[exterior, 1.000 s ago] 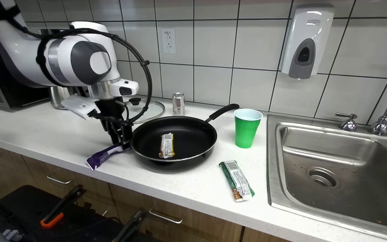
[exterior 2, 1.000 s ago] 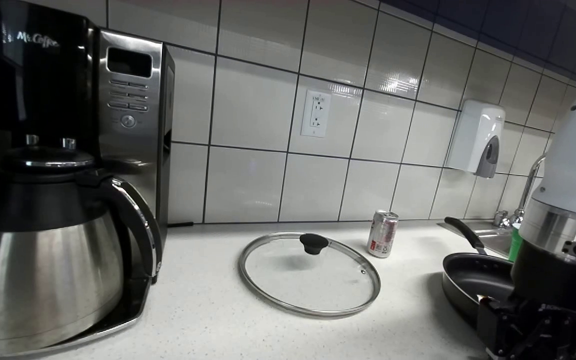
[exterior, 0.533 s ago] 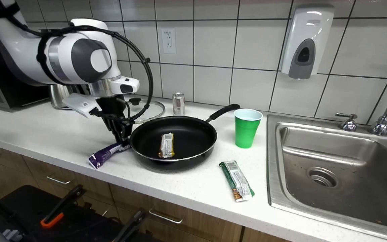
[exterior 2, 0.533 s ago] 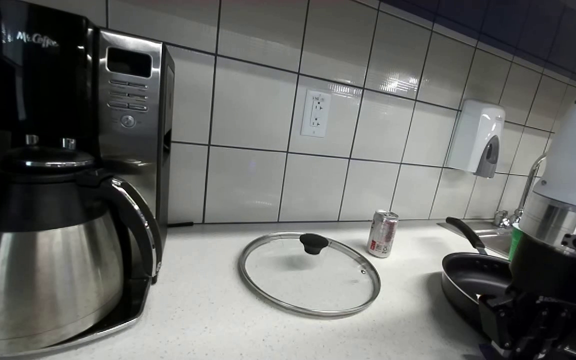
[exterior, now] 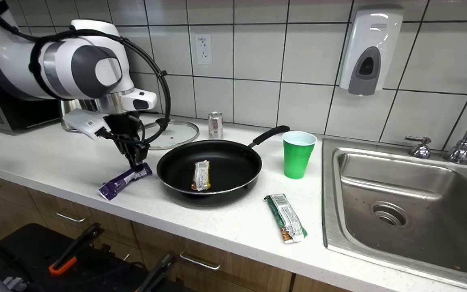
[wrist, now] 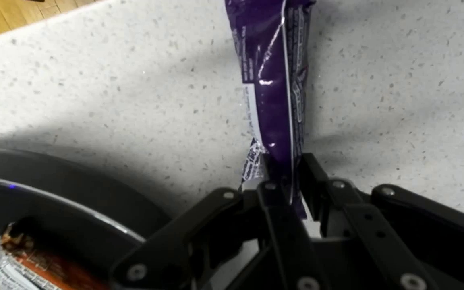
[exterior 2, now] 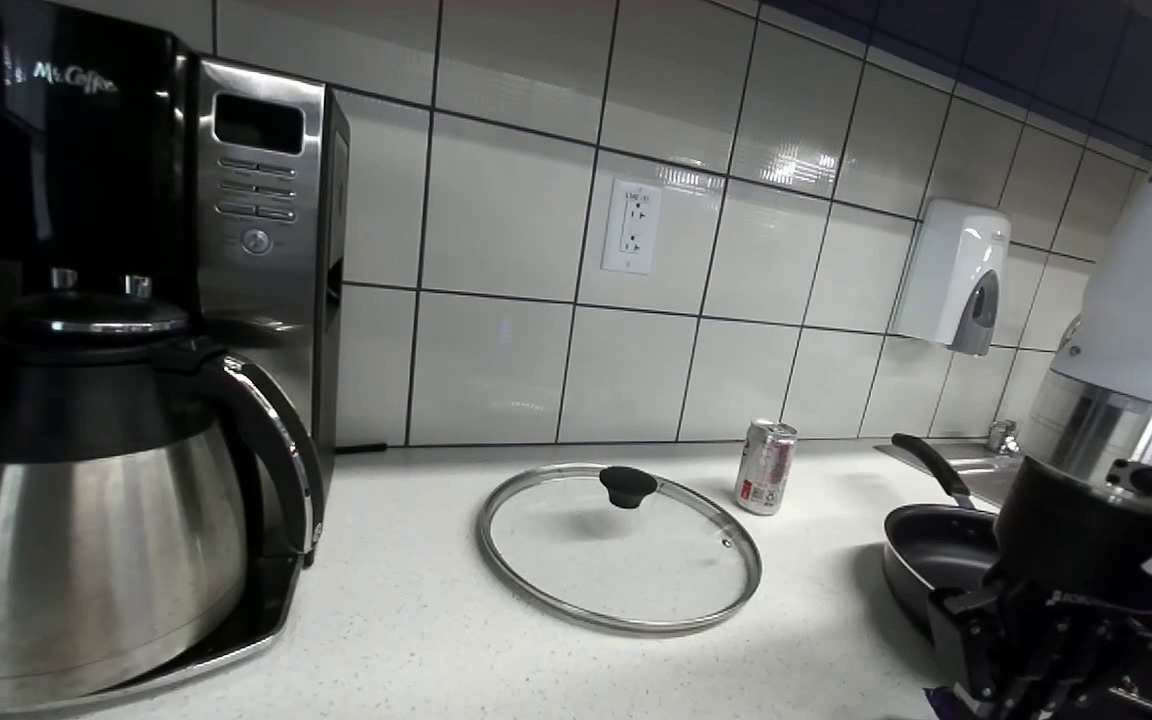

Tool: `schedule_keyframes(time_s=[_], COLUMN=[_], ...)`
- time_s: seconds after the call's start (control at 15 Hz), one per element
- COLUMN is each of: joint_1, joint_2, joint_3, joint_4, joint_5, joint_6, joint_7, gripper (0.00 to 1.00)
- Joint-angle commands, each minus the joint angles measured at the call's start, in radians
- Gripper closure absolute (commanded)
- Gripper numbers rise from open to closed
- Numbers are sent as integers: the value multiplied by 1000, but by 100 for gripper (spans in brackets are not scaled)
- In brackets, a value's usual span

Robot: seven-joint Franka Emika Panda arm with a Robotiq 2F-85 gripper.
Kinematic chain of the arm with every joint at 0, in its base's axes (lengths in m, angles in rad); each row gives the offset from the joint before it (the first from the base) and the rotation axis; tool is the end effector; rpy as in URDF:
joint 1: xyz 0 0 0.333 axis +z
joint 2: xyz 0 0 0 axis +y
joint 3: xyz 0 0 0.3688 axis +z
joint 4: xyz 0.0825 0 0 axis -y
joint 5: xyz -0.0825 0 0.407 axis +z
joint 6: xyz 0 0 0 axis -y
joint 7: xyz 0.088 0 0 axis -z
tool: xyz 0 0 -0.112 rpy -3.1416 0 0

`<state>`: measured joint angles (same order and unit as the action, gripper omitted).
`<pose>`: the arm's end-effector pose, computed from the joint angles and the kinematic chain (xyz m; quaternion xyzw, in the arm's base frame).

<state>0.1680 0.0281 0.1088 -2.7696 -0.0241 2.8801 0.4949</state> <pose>0.3888 0.1121 0.2397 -0.9944 0.0974 -0.0390 0.0136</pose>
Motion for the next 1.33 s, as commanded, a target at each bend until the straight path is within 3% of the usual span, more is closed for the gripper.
schedule_keyframes(time_s=[0.0,0.53,1.27], joint_1=[-2,-41,-75], joint_2=[-91,-156,-162], joint_3=[7,11,10], joint_4=[-8,42,111], joint_5=[-27,20,-14], joint_6=[-64,-185,-261], joint_7=[32,-28,-3], gripper=[96,100,100])
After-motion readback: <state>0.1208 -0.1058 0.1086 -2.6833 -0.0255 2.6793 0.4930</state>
